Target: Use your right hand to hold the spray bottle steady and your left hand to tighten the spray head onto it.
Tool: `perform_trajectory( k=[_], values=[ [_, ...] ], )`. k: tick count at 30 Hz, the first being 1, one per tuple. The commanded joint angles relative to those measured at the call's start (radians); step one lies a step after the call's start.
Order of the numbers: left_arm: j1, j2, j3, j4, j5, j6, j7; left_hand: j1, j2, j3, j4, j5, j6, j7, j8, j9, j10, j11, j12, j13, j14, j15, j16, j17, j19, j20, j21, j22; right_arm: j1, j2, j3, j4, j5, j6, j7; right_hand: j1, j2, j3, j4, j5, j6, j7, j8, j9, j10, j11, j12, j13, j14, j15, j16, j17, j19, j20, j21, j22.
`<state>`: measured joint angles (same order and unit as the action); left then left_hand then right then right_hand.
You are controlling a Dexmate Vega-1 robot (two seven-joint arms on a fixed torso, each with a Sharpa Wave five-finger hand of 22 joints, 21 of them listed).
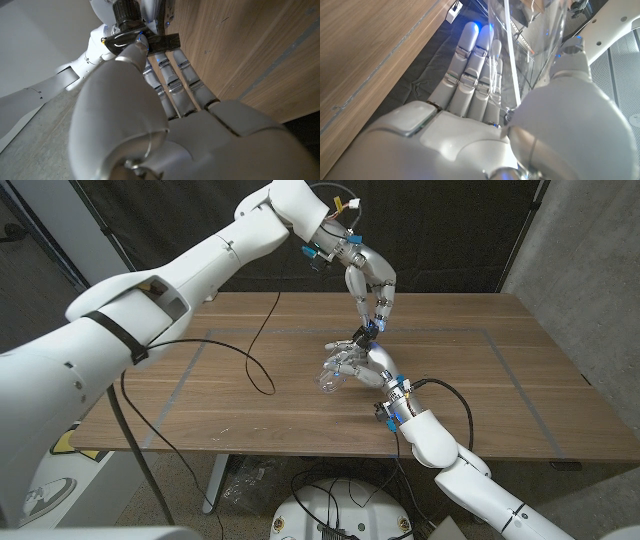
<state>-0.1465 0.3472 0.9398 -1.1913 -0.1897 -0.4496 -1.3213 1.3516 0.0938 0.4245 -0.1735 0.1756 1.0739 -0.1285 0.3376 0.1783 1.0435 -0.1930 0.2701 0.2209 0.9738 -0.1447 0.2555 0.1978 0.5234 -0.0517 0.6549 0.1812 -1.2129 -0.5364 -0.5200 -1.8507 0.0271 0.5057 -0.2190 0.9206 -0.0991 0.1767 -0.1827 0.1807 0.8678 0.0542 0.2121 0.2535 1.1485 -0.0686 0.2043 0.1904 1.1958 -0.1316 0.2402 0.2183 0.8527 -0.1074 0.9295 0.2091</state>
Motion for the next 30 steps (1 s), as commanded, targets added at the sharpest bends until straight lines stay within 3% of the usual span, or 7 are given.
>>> perform_trajectory(
  k=[1, 11, 20, 22, 24, 27, 30],
  values=[
    [-0.021, -0.086, 0.018, 0.234, -0.140, -0.200, -0.057, 0.031, 0.022, 0.028, 0.017, 0.008, 0.111, 0.038, 0.009, 0.003, 0.013, -0.002, 0.002, 0.008, 0.015, -0.090, 0.005, 0.004, 0.007, -0.079, 0.004, 0.003, -0.011, -0.004, 0.011, -0.014, 0.006, 0.011, 0.008, 0.237, 0.248, 0.066, 0.055, 0.001, 0.168, -0.156, 0.005, 0.001, 0.074, -0.073, 0.004, 0.001, 0.092, -0.100, -0.003, 0.000, -0.002, -0.106, 0.009, -0.001],
    [-0.056, -0.070, 0.113, 0.319, -0.305, -0.316, -0.057, 0.032, 0.017, 0.028, 0.017, 0.008, 0.113, 0.043, 0.004, 0.003, 0.017, -0.001, 0.000, 0.011, 0.027, -0.092, 0.008, 0.008, 0.008, -0.081, 0.006, 0.002, -0.022, -0.008, 0.018, -0.029, 0.000, -0.004, 0.006, 0.238, 0.247, 0.067, 0.054, 0.001, 0.168, -0.157, 0.005, 0.001, 0.075, -0.068, 0.004, 0.001, 0.092, -0.100, -0.003, 0.000, -0.007, -0.106, 0.017, -0.002],
    [-0.081, -0.047, 0.174, 0.341, -0.409, -0.347, -0.057, 0.033, 0.014, 0.027, 0.017, 0.007, 0.110, 0.042, -0.003, 0.004, 0.016, 0.000, -0.004, 0.016, 0.035, -0.090, 0.009, 0.011, 0.003, -0.081, 0.006, 0.002, -0.018, -0.004, 0.013, -0.027, -0.001, -0.008, 0.009, 0.238, 0.247, 0.067, 0.053, 0.001, 0.168, -0.157, 0.005, 0.001, 0.076, -0.072, 0.004, 0.001, 0.093, -0.100, -0.002, 0.001, -0.009, -0.106, 0.022, -0.003],
    [-0.070, -0.045, 0.151, 0.337, -0.400, -0.345, -0.057, 0.010, 0.012, 0.033, 0.031, 0.009, 0.008, 0.018, -0.060, 0.012, -0.090, 0.006, -0.057, 0.029, -0.113, -0.072, -0.060, 0.002, -0.089, -0.029, -0.014, 0.005, -0.018, -0.004, 0.012, -0.027, -0.004, -0.008, 0.009, 0.239, 0.247, 0.067, 0.053, 0.001, 0.167, -0.158, 0.004, 0.002, 0.075, -0.072, 0.004, 0.001, 0.094, -0.100, -0.001, 0.002, -0.010, -0.106, 0.024, -0.003],
    [-0.061, -0.037, 0.126, 0.316, -0.377, -0.315, -0.057, -0.005, 0.006, 0.037, 0.035, 0.009, -0.072, 0.012, -0.095, 0.018, -0.164, 0.001, -0.076, 0.033, -0.224, -0.059, -0.074, 0.003, -0.138, -0.013, -0.030, 0.002, -0.019, -0.003, 0.013, -0.028, -0.003, -0.011, 0.007, 0.239, 0.247, 0.068, 0.053, 0.001, 0.167, -0.157, 0.004, 0.002, 0.076, -0.071, 0.005, 0.001, 0.094, -0.100, -0.002, 0.002, -0.010, -0.106, 0.025, -0.003],
    [-0.051, -0.029, 0.099, 0.293, -0.346, -0.287, -0.055, -0.027, -0.004, 0.035, 0.041, 0.007, -0.156, 0.026, -0.125, 0.024, -0.237, 0.012, -0.086, 0.029, -0.262, -0.041, -0.070, 0.003, -0.142, -0.009, -0.033, 0.000, -0.017, 0.000, 0.011, -0.024, 0.000, -0.015, 0.008, 0.239, 0.247, 0.068, 0.053, 0.001, 0.167, -0.157, 0.004, 0.002, 0.073, -0.072, 0.003, 0.001, 0.093, -0.099, -0.003, 0.001, -0.012, -0.106, 0.027, -0.004],
    [-0.033, -0.016, 0.063, 0.248, -0.302, -0.232, -0.053, -0.085, -0.024, 0.012, 0.061, 0.002, -0.321, 0.037, -0.161, 0.031, -0.350, 0.055, -0.094, 0.020, -0.329, -0.002, -0.069, 0.002, -0.153, 0.020, -0.043, -0.001, -0.014, 0.002, 0.008, -0.017, 0.000, -0.016, 0.008, 0.239, 0.247, 0.068, 0.053, 0.001, 0.167, -0.156, 0.004, 0.002, 0.075, -0.073, 0.004, 0.001, 0.094, -0.099, -0.002, 0.001, -0.013, -0.106, 0.029, -0.004]
  ],
)
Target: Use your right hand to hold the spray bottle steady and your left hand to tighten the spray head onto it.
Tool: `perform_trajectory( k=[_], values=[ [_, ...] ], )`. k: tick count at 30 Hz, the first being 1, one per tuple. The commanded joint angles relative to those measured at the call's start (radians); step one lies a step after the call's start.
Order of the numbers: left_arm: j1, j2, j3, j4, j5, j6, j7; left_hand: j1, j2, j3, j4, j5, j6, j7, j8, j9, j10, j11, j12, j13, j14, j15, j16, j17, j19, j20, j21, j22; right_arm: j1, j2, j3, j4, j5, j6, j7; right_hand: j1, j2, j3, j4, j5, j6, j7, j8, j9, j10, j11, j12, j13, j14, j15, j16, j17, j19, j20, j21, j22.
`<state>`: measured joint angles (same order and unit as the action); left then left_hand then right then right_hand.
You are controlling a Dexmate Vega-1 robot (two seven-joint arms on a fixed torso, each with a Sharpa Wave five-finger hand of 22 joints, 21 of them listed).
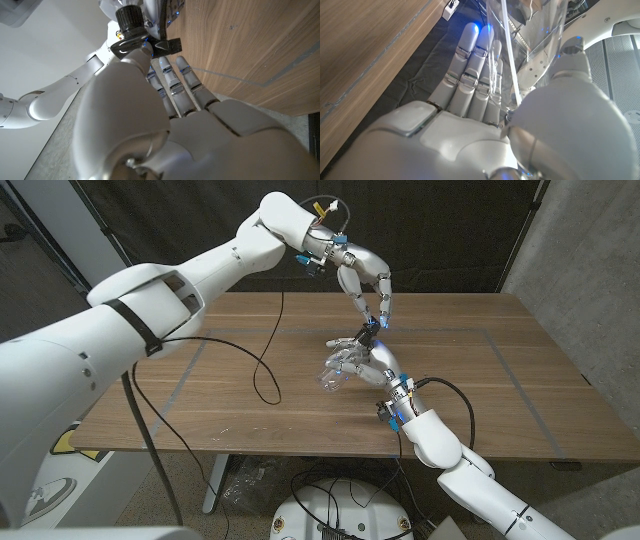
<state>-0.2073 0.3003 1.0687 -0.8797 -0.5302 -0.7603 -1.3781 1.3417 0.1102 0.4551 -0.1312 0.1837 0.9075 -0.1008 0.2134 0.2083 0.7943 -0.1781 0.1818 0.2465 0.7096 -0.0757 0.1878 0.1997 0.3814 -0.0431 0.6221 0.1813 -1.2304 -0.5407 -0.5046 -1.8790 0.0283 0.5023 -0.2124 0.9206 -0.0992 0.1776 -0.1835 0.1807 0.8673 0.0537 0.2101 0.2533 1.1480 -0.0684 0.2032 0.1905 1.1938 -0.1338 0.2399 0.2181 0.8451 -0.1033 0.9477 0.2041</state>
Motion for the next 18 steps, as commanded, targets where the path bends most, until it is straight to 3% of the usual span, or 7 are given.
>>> perform_trajectory(
  k=[1, 6, 10, 11, 13, 16, 18],
  values=[
    [0.036, 0.045, -0.076, -0.097, 0.064, 0.105, 0.019, -0.090, -0.043, -0.023, 0.021, -0.005, -0.210, 0.015, -0.037, 0.003, -0.143, 0.057, -0.004, -0.008, -0.093, -0.061, -0.002, 0.000, -0.015, 0.023, -0.015, -0.002, 0.006, 0.006, -0.009, 0.013, -0.004, -0.011, 0.002, 0.239, 0.247, 0.067, 0.054, 0.001, 0.167, -0.155, 0.006, 0.002, 0.075, -0.074, 0.005, 0.001, 0.096, -0.097, -0.002, 0.001, -0.005, -0.110, 0.011, 0.001],
    [0.098, 0.158, -0.129, -0.378, 0.193, 0.277, 0.150, -0.140, -0.052, -0.043, 0.033, -0.006, -0.377, 0.029, -0.035, 0.006, -0.284, 0.106, -0.002, -0.012, -0.206, 0.000, -0.003, 0.002, -0.052, 0.076, -0.043, -0.003, 0.019, 0.015, -0.020, 0.033, 0.006, -0.008, 0.011, 0.240, 0.247, 0.068, 0.054, 0.001, 0.167, -0.157, 0.006, 0.002, 0.075, -0.075, 0.005, 0.001, 0.097, -0.098, -0.001, 0.001, -0.006, -0.110, 0.014, 0.000],
    [0.142, 0.210, -0.173, -0.521, 0.230, 0.388, 0.214, -0.204, -0.068, -0.074, 0.060, -0.010, -0.449, 0.046, -0.035, 0.006, -0.333, 0.110, 0.001, -0.013, -0.249, 0.015, -0.001, 0.002, -0.074, 0.094, -0.063, -0.004, 0.029, 0.021, -0.029, 0.045, 0.003, -0.001, 0.015, 0.239, 0.247, 0.068, 0.054, 0.001, 0.167, -0.158, 0.006, 0.003, 0.075, -0.075, 0.005, 0.001, 0.097, -0.097, -0.002, 0.001, -0.008, -0.110, 0.016, 0.000],
    [0.146, 0.210, -0.178, -0.525, 0.235, 0.394, 0.215, -0.217, -0.070, -0.080, 0.067, -0.011, -0.457, 0.049, -0.034, 0.006, -0.339, 0.112, 0.003, -0.014, -0.259, 0.021, -0.001, 0.002, -0.078, 0.097, -0.066, -0.004, 0.030, 0.021, -0.029, 0.045, 0.003, -0.001, 0.015, 0.239, 0.247, 0.067, 0.054, 0.001, 0.168, -0.157, 0.007, 0.003, 0.075, -0.076, 0.005, 0.001, 0.097, -0.097, -0.001, 0.001, -0.008, -0.110, 0.016, 0.000],
    [0.187, 0.254, -0.210, -0.630, 0.244, 0.486, 0.276, -0.226, -0.072, -0.085, 0.071, -0.011, -0.465, 0.053, -0.034, 0.006, -0.344, 0.112, 0.003, -0.014, -0.262, 0.023, 0.000, 0.002, -0.077, 0.097, -0.068, -0.004, 0.033, 0.025, -0.033, 0.051, -0.003, 0.002, 0.012, 0.239, 0.247, 0.068, 0.054, 0.001, 0.169, -0.157, 0.007, 0.003, 0.076, -0.072, 0.005, 0.001, 0.097, -0.098, -0.001, 0.001, -0.008, -0.110, 0.018, 0.000],
    [0.235, 0.299, -0.249, -0.734, 0.244, 0.571, 0.337, -0.353, -0.072, -0.140, 0.142, -0.012, -0.501, 0.079, -0.023, 0.005, -0.372, 0.135, 0.012, -0.016, -0.293, 0.047, 0.008, 0.005, -0.080, 0.112, -0.086, -0.002, 0.033, 0.028, -0.033, 0.053, -0.022, 0.001, 0.001, 0.239, 0.246, 0.068, 0.054, 0.001, 0.168, -0.158, 0.007, 0.003, 0.072, -0.075, 0.004, 0.001, 0.097, -0.097, -0.001, 0.001, -0.010, -0.110, 0.020, -0.001],
    [0.275, 0.334, -0.281, -0.811, 0.249, 0.622, 0.393, -0.384, -0.072, -0.154, 0.160, -0.010, -0.514, 0.088, -0.024, 0.005, -0.378, 0.142, 0.014, -0.017, -0.303, 0.059, 0.008, 0.005, -0.081, 0.124, -0.091, -0.002, 0.032, 0.029, -0.033, 0.053, -0.043, -0.002, -0.009, 0.239, 0.246, 0.068, 0.054, 0.001, 0.168, -0.158, 0.007, 0.003, 0.077, -0.068, 0.006, 0.001, 0.096, -0.097, -0.002, 0.001, -0.011, -0.110, 0.022, -0.001]
  ],
)
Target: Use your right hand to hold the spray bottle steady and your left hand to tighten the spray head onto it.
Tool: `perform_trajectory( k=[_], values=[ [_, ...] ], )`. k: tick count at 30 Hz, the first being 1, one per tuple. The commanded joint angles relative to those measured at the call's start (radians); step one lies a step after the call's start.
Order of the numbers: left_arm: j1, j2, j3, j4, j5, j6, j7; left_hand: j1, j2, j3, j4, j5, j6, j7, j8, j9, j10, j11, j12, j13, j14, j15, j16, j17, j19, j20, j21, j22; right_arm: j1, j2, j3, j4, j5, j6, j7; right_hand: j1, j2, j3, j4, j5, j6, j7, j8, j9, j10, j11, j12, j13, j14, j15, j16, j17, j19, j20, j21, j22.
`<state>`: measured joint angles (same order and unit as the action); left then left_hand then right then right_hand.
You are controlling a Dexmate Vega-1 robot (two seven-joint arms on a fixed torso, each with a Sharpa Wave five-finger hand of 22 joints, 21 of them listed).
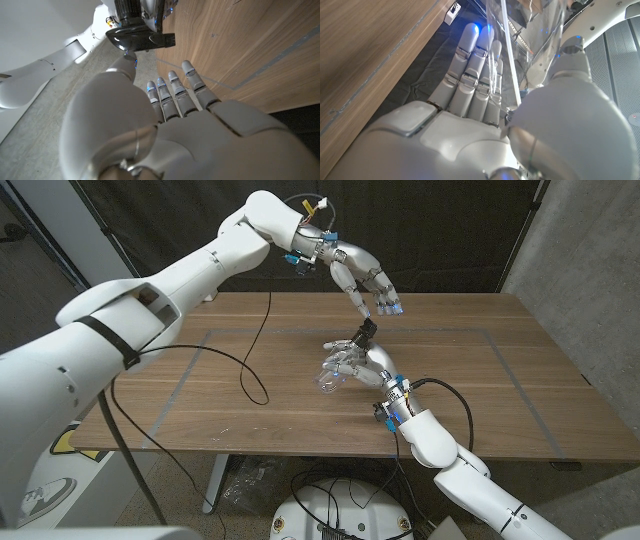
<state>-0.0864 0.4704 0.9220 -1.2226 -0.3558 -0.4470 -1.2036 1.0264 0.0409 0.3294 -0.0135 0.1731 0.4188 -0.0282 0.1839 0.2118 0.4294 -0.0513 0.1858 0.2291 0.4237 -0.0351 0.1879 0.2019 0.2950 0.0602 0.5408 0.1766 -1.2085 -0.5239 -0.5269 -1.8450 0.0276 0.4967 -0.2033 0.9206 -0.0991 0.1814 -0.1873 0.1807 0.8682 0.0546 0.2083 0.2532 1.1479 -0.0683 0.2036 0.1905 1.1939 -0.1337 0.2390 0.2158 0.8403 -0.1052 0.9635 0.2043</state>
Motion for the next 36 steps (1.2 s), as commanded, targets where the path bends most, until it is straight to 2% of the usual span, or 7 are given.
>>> perform_trajectory(
  k=[1, 5, 9, 12, 23, 29, 36],
  values=[
    [0.177, 0.184, -0.151, -0.512, 0.080, 0.337, 0.254, -0.080, -0.003, -0.033, 0.049, 0.001, -0.028, 0.016, 0.006, 0.001, -0.016, 0.017, 0.010, 0.000, -0.021, 0.021, 0.007, 0.003, 0.005, 0.025, -0.011, 0.003, 0.008, 0.014, -0.009, 0.018, -0.059, -0.002, -0.030, 0.239, 0.246, 0.064, 0.058, 0.001, 0.167, -0.159, 0.008, 0.003, 0.074, -0.073, 0.004, 0.001, 0.097, -0.097, 0.000, 0.004, -0.007, -0.108, 0.008, -0.001],
    [0.283, 0.271, -0.224, -0.719, 0.153, 0.459, 0.435, -0.115, -0.004, -0.049, 0.069, 0.002, -0.032, 0.018, 0.009, 0.001, -0.017, 0.020, 0.012, -0.001, -0.025, 0.027, 0.009, 0.003, 0.003, 0.035, -0.016, 0.004, 0.002, 0.016, -0.005, 0.010, -0.113, -0.023, -0.065, 0.238, 0.246, 0.064, 0.058, 0.001, 0.169, -0.159, 0.009, 0.004, 0.072, -0.063, 0.003, 0.002, 0.095, -0.097, -0.001, 0.004, -0.010, -0.108, 0.013, -0.003],
    [0.413, 0.351, -0.291, -0.950, 0.260, 0.644, 0.644, -0.149, -0.010, -0.067, 0.087, 0.005, -0.019, 0.014, 0.017, 0.001, -0.004, 0.016, 0.020, -0.002, -0.025, 0.025, 0.011, 0.002, 0.002, 0.038, -0.021, 0.004, -0.004, 0.018, -0.005, 0.005, -0.147, -0.034, -0.092, 0.238, 0.245, 0.065, 0.058, 0.001, 0.168, -0.161, 0.009, 0.004, 0.072, -0.078, 0.003, 0.002, 0.095, -0.097, -0.002, 0.003, -0.013, -0.108, 0.016, -0.003],
    [0.493, 0.379, -0.320, -1.056, 0.299, 0.763, 0.746, -0.172, -0.004, -0.074, 0.101, 0.008, -0.003, 0.010, 0.024, 0.000, 0.010, 0.006, 0.025, -0.003, -0.019, 0.018, 0.015, 0.001, 0.002, 0.037, -0.025, 0.004, -0.019, 0.022, 0.001, -0.013, -0.200, -0.054, -0.135, 0.238, 0.244, 0.064, 0.058, 0.001, 0.169, -0.161, 0.009, 0.004, 0.071, -0.078, 0.003, 0.002, 0.092, -0.097, -0.003, 0.002, -0.016, -0.108, 0.016, -0.004],
    [0.717, 0.421, -0.389, -1.186, 0.287, 0.896, 0.984, -0.189, -0.005, -0.082, 0.110, 0.012, 0.012, 0.014, 0.029, -0.002, 0.032, 0.012, 0.033, -0.005, 0.001, 0.021, 0.022, -0.001, 0.006, 0.038, -0.029, 0.004, -0.036, 0.024, 0.003, -0.051, -0.358, -0.139, -0.250, 0.233, 0.242, 0.063, 0.060, 0.000, 0.169, -0.168, 0.009, 0.004, 0.064, -0.084, 0.002, 0.002, 0.081, -0.097, -0.010, -0.002, -0.032, -0.106, 0.017, -0.009],
    [0.824, 0.437, -0.419, -1.211, 0.279, 0.875, 1.080, -0.194, -0.013, -0.087, 0.110, 0.013, 0.012, 0.012, 0.028, -0.003, 0.028, 0.014, 0.030, -0.006, -0.006, 0.024, 0.018, -0.003, 0.001, 0.037, -0.034, 0.004, -0.019, 0.029, -0.007, -0.024, -0.431, -0.141, -0.315, 0.231, 0.242, 0.063, 0.061, 0.000, 0.169, -0.170, 0.009, 0.004, 0.064, -0.086, 0.002, 0.002, 0.080, -0.097, -0.010, -0.002, -0.034, -0.106, 0.019, -0.009],
    [1.027, 0.455, -0.513, -1.261, 0.270, 0.847, 1.264, -0.208, -0.023, -0.098, 0.114, 0.016, -0.005, 0.011, 0.020, -0.005, 0.004, 0.019, 0.020, -0.008, -0.026, 0.032, 0.009, -0.005, -0.014, 0.044, -0.045, 0.004, 0.007, 0.014, -0.015, -0.006, -0.469, -0.173, -0.336, 0.229, 0.241, 0.062, 0.061, 0.000, 0.168, -0.173, 0.009, 0.004, 0.062, -0.084, 0.002, 0.003, 0.076, -0.098, -0.012, -0.003, -0.037, -0.105, 0.022, -0.010]
  ],
)
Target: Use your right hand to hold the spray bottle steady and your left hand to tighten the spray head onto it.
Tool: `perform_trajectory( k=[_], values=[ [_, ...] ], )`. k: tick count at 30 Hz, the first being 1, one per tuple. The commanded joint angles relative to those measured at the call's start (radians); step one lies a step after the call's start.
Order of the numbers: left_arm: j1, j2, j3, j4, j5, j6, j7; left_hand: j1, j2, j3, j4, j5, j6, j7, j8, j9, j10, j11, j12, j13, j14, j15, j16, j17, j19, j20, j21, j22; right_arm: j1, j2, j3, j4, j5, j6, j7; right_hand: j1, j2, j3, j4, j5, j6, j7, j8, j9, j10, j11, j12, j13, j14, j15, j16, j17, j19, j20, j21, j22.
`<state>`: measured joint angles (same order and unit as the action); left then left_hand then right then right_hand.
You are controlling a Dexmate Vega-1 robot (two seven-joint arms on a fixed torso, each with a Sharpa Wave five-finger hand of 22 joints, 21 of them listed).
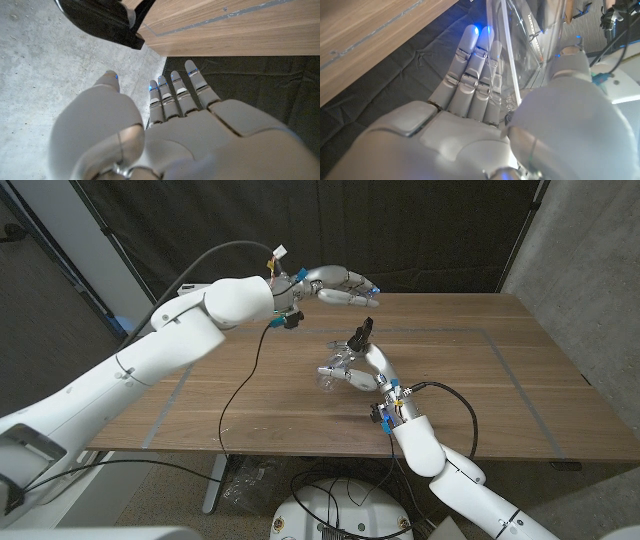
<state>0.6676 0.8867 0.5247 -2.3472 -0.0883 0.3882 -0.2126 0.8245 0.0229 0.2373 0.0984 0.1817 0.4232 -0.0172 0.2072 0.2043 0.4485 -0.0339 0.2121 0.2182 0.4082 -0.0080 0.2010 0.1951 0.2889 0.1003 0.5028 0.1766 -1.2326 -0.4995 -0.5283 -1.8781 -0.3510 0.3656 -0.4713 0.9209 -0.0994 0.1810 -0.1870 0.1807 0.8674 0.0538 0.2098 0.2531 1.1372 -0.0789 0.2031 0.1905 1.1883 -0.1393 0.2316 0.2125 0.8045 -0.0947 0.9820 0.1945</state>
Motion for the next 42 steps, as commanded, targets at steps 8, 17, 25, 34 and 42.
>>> perform_trajectory(
  k=[8, 17, 25, 34, 42],
  values=[
    [0.430, 0.045, -0.224, -0.187, 0.004, 0.031, 0.414, -0.025, -0.014, -0.019, 0.008, 0.010, -0.030, -0.006, -0.010, 0.001, -0.040, 0.006, -0.014, 0.001, -0.037, 0.009, -0.012, 0.001, -0.032, 0.005, -0.022, 0.004, 0.070, -0.017, -0.042, 0.060, -0.104, -0.066, -0.064, 0.228, 0.242, 0.063, 0.062, 0.000, 0.168, -0.173, 0.007, 0.004, 0.071, -0.074, 0.002, 0.003, 0.080, -0.092, -0.005, 0.000, -0.003, -0.116, 0.006, 0.000],
    [0.581, 0.030, -0.338, -0.125, -0.063, -0.102, 0.454, -0.050, -0.019, -0.033, 0.020, 0.012, -0.037, -0.005, -0.010, 0.000, -0.056, 0.015, -0.016, 0.000, -0.058, 0.008, -0.014, 0.001, -0.064, -0.010, -0.040, 0.005, 0.098, -0.011, -0.075, 0.088, -0.221, -0.160, -0.147, 0.224, 0.240, 0.062, 0.063, 0.000, 0.167, -0.176, 0.007, 0.004, 0.064, -0.080, 0.000, 0.003, 0.069, -0.092, -0.011, -0.002, -0.017, -0.115, 0.005, -0.003],
    [0.692, -0.016, -0.376, -0.058, -0.047, -0.291, 0.498, -0.069, -0.020, -0.043, 0.026, 0.017, -0.074, -0.003, -0.020, -0.001, -0.115, 0.036, -0.028, -0.002, -0.082, 0.013, -0.015, 0.000, -0.080, -0.010, -0.055, 0.006, 0.122, 0.002, -0.113, 0.101, -0.318, -0.333, -0.198, 0.213, 0.235, 0.059, 0.066, -0.002, 0.167, -0.199, 0.008, 0.005, 0.063, -0.105, 0.001, 0.004, 0.044, -0.092, -0.021, -0.006, -0.037, -0.112, 0.002, -0.006],
    [0.783, -0.058, -0.421, -0.040, -0.051, -0.339, 0.509, -0.078, -0.020, -0.048, 0.028, 0.018, -0.097, -0.007, -0.023, -0.002, -0.136, 0.038, -0.028, -0.003, -0.098, 0.015, -0.016, -0.001, -0.094, -0.011, -0.065, 0.006, 0.175, 0.000, -0.163, 0.150, -0.322, -0.409, -0.202, 0.210, 0.238, 0.060, 0.068, -0.002, 0.162, -0.198, 0.007, 0.005, 0.061, -0.098, 0.001, 0.004, 0.043, -0.093, -0.020, -0.006, -0.040, -0.113, 0.004, -0.007],
    [0.765, -0.081, -0.376, 0.025, -0.092, -0.374, 0.463, -0.083, -0.020, -0.051, 0.029, 0.019, -0.104, -0.003, -0.023, -0.002, -0.141, 0.041, -0.026, -0.004, -0.104, 0.020, -0.016, -0.001, -0.097, -0.008, -0.069, 0.006, 0.211, 0.038, -0.226, 0.258, -0.414, -0.457, -0.390, 0.207, 0.240, 0.060, 0.070, -0.003, 0.160, -0.200, 0.007, 0.004, 0.061, -0.101, 0.001, 0.004, 0.046, -0.093, -0.017, -0.005, -0.037, -0.111, 0.008, -0.006]
  ],
)
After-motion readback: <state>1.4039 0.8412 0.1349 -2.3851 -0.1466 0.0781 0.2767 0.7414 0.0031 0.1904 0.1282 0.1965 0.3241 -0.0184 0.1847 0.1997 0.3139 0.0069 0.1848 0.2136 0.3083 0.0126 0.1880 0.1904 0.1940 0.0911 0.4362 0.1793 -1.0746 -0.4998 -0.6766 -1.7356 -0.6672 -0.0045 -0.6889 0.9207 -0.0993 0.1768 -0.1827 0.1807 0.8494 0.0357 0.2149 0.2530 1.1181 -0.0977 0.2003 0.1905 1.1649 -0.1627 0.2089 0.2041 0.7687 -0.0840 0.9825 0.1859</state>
